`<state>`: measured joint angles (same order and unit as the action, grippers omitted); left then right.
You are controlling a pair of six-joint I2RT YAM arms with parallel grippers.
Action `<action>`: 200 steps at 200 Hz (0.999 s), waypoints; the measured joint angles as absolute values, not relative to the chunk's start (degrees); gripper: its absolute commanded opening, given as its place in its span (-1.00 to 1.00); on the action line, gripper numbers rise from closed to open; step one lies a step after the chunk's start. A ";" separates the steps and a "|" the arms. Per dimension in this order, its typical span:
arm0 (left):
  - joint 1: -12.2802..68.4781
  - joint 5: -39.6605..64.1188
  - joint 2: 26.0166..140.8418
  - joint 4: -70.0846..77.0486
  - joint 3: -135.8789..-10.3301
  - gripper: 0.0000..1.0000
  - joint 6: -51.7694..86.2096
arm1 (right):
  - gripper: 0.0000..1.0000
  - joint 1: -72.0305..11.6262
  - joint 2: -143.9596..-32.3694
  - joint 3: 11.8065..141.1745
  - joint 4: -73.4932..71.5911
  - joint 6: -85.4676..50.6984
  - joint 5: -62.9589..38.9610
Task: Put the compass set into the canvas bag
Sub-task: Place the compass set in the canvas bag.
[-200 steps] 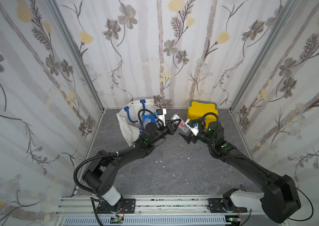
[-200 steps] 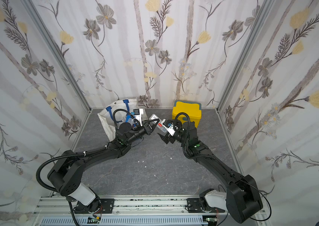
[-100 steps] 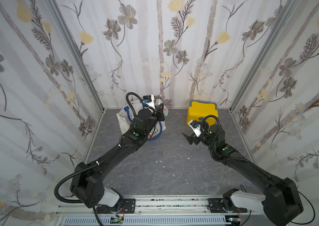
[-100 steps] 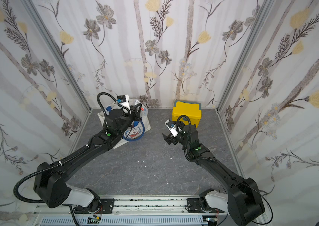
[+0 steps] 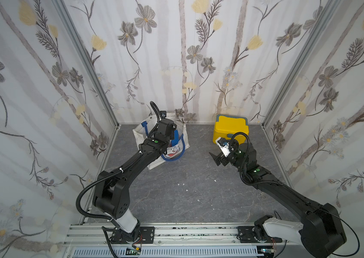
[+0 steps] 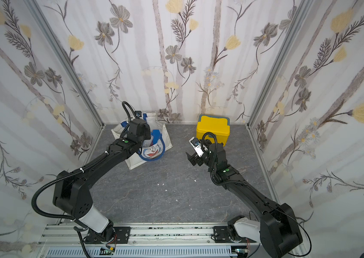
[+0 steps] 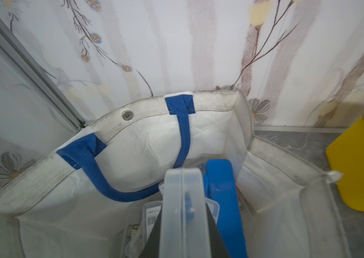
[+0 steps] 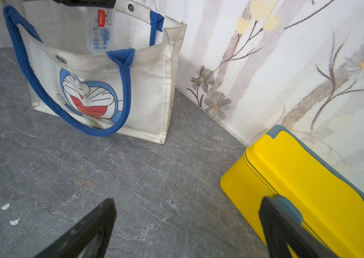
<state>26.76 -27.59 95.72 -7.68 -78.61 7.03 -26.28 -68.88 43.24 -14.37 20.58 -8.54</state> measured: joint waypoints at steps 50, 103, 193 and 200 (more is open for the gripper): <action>26.68 -33.10 105.32 -14.44 -85.21 -0.62 4.40 | 0.99 -26.28 -67.44 41.06 -13.91 19.99 -7.07; 26.63 -33.91 108.40 -17.85 -86.89 0.07 4.54 | 0.99 -26.28 -67.07 40.32 -14.17 19.55 -6.87; 27.16 -33.89 99.42 -14.31 -84.20 1.00 4.95 | 0.99 -24.34 -65.45 37.12 -16.08 15.18 -3.53; 27.33 -33.89 97.43 -12.62 -81.84 1.00 5.15 | 0.99 -23.88 -65.01 36.60 -16.32 14.52 -2.76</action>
